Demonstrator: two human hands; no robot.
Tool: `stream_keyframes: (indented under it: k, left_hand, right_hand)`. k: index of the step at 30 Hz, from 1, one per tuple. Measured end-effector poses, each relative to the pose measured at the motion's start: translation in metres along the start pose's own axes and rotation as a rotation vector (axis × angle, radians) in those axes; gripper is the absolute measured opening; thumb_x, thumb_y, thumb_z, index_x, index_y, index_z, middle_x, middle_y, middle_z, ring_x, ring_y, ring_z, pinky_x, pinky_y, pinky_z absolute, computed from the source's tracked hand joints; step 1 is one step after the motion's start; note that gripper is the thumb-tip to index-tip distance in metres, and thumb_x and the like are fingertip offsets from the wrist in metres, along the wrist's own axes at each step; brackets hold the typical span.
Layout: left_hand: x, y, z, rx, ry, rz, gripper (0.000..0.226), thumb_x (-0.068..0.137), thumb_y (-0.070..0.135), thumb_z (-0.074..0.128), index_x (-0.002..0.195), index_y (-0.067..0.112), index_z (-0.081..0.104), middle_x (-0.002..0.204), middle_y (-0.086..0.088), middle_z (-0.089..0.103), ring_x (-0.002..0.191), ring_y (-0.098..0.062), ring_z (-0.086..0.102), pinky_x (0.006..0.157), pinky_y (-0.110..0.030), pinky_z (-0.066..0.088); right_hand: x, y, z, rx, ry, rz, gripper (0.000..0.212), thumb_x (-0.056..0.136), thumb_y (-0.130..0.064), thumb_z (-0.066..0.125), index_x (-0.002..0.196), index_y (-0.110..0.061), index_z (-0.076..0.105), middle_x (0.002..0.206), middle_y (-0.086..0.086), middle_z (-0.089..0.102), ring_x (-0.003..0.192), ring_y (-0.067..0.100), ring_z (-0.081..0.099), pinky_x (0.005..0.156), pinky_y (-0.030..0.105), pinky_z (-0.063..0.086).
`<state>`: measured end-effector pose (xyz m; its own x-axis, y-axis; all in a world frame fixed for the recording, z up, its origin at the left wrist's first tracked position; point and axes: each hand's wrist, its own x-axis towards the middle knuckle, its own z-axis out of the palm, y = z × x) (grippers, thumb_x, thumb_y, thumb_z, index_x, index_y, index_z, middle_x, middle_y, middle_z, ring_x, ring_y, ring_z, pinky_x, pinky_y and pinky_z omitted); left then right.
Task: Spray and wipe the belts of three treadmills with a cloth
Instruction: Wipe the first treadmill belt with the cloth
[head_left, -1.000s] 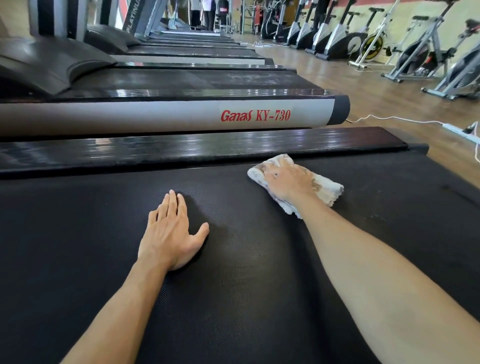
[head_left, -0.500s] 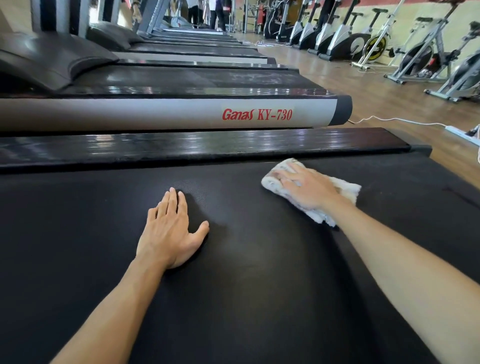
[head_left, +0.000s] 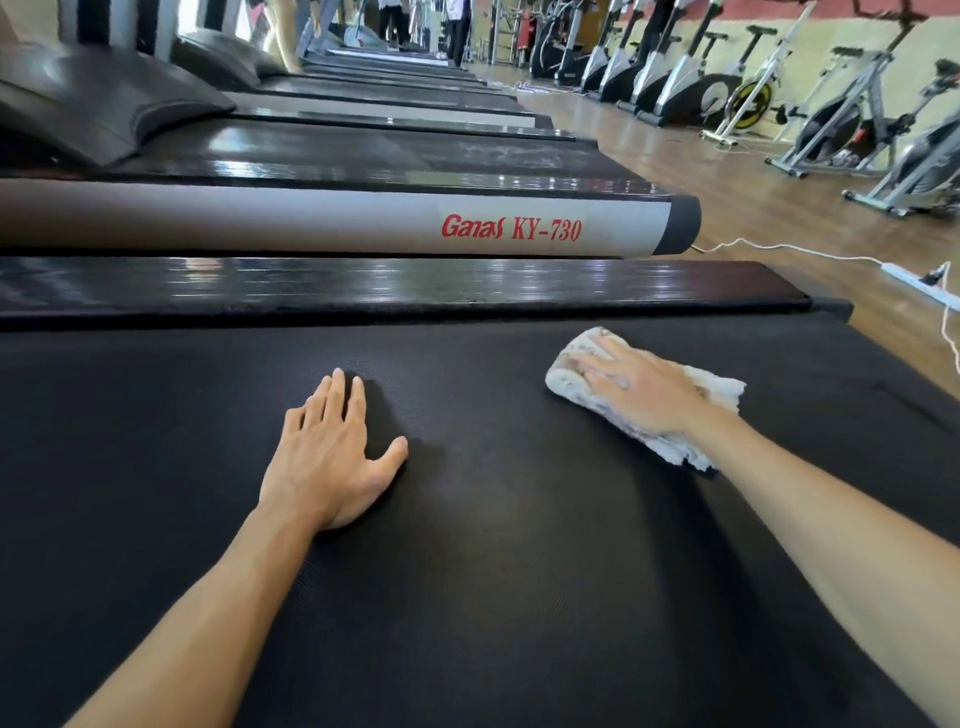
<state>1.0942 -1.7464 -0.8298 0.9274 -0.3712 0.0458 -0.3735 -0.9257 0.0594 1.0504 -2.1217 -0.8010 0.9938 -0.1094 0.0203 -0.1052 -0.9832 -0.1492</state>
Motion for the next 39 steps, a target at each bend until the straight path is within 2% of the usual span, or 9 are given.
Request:
stream_keyframes:
  k: [6,12,15,21,24,27,34,36,39]
  left_hand:
    - [0.000,0.000,-0.002,0.001,-0.009,-0.003,0.109,0.075,0.076,-0.004,0.162,0.011,0.003,0.170,-0.010,-0.004,0.157,-0.020,-0.004,0.123,-0.041,0.012]
    - [0.001,0.000,-0.001,0.008,-0.006,0.000,0.112,0.071,0.076,-0.007,0.162,0.011,0.003,0.170,-0.010,-0.003,0.157,-0.021,-0.003,0.122,-0.041,0.013]
    - [0.002,-0.001,-0.001,0.008,-0.003,-0.004,0.112,0.071,0.076,-0.008,0.162,0.011,0.003,0.170,-0.010,-0.003,0.157,-0.021,-0.003,0.123,-0.041,0.013]
    - [0.001,0.000,0.000,0.006,-0.001,0.003,0.099,0.086,0.074,0.007,0.162,0.011,0.003,0.170,-0.010,-0.003,0.157,-0.021,-0.003,0.123,-0.041,0.012]
    - [0.001,0.000,0.000,0.008,0.001,0.000,0.106,0.078,0.076,-0.001,0.162,0.011,0.004,0.170,-0.010,-0.003,0.157,-0.021,-0.003,0.123,-0.041,0.013]
    - [0.000,-0.001,-0.001,-0.006,0.003,0.000,0.111,0.073,0.076,-0.006,0.162,0.011,0.004,0.170,-0.009,-0.003,0.157,-0.020,-0.003,0.123,-0.040,0.012]
    - [-0.001,0.001,-0.001,-0.019,0.005,0.005,0.089,0.096,0.066,0.024,0.162,0.010,0.003,0.170,-0.011,-0.004,0.157,-0.021,-0.004,0.124,-0.042,0.011]
    - [-0.001,0.001,-0.003,-0.024,-0.002,-0.001,0.089,0.097,0.066,0.023,0.162,0.010,0.002,0.170,-0.011,-0.005,0.157,-0.021,-0.005,0.124,-0.042,0.010]
    - [0.000,0.002,-0.002,-0.016,-0.011,0.004,0.090,0.096,0.067,0.021,0.162,0.010,0.001,0.170,-0.010,-0.006,0.157,-0.021,-0.005,0.123,-0.041,0.010]
  right_hand:
    - [0.051,-0.020,0.002,-0.034,0.016,0.090,0.055,0.098,-0.058,0.019,0.149,-0.046,0.038,0.158,0.001,0.033,0.133,0.036,0.049,0.093,0.044,0.038]
    - [-0.004,-0.026,0.005,-0.023,0.011,-0.129,0.042,0.109,-0.044,0.033,0.150,-0.049,0.042,0.166,-0.014,0.026,0.143,0.023,0.039,0.113,0.042,0.032]
    - [-0.009,-0.006,-0.003,-0.026,0.017,-0.025,0.045,0.109,-0.042,0.031,0.153,-0.050,0.039,0.170,-0.016,0.018,0.148,0.022,0.034,0.111,0.039,0.031]
    - [0.040,-0.036,-0.007,-0.031,0.060,0.113,0.045,0.109,-0.042,0.029,0.151,-0.034,0.041,0.155,0.004,0.038,0.131,0.035,0.050,0.099,0.044,0.042]
    - [0.036,-0.055,0.006,-0.007,0.062,-0.040,0.038,0.107,-0.048,0.031,0.142,-0.042,0.045,0.147,-0.001,0.044,0.125,0.032,0.053,0.091,0.042,0.040]
    - [0.005,-0.047,0.007,0.026,0.017,-0.188,0.040,0.108,-0.044,0.033,0.145,-0.048,0.045,0.156,-0.015,0.037,0.133,0.022,0.048,0.104,0.042,0.037]
    - [0.035,-0.038,0.000,-0.032,0.079,0.101,0.054,0.101,-0.057,0.022,0.148,-0.038,0.040,0.147,-0.002,0.042,0.129,0.035,0.052,0.091,0.041,0.038]
    - [0.048,-0.058,0.009,-0.032,0.049,0.040,0.067,0.091,-0.066,0.011,0.146,-0.043,0.040,0.148,0.000,0.039,0.127,0.035,0.053,0.095,0.045,0.042]
    - [0.026,-0.094,0.018,-0.075,-0.004,-0.143,0.048,0.099,-0.054,0.018,0.139,-0.050,0.044,0.144,-0.003,0.041,0.123,0.031,0.053,0.099,0.051,0.044]
